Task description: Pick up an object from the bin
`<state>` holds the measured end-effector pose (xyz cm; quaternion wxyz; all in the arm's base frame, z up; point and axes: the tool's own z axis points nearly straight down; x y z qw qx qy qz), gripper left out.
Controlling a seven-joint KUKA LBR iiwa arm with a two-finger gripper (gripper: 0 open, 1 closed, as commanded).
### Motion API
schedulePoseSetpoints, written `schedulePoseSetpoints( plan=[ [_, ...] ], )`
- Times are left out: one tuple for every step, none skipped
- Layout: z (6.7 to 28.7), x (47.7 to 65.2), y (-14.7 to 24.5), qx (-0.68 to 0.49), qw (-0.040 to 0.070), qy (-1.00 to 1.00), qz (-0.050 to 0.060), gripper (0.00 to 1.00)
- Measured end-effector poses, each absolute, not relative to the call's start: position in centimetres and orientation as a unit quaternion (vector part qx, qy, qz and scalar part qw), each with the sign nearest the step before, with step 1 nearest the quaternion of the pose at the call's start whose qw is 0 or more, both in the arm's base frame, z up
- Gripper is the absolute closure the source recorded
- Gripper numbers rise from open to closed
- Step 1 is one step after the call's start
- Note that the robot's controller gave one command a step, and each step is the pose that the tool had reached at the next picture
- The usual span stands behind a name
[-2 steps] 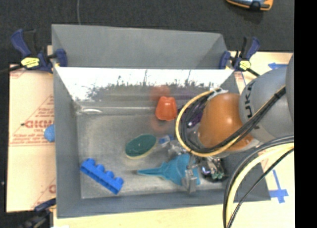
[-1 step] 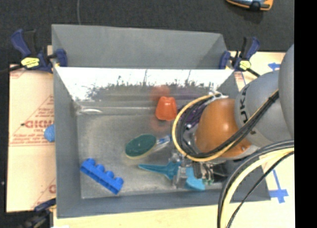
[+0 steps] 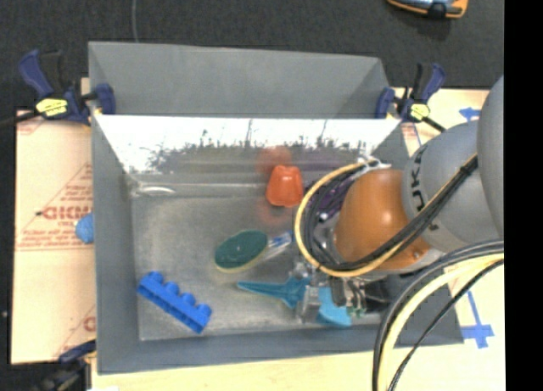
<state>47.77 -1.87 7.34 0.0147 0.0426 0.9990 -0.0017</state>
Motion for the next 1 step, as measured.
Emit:
schedulePoseSetpoints(
  plan=[
    [8.47, 47.61, -1.83, 0.042, 0.013, 0.999, -0.001, 1.0]
  ],
)
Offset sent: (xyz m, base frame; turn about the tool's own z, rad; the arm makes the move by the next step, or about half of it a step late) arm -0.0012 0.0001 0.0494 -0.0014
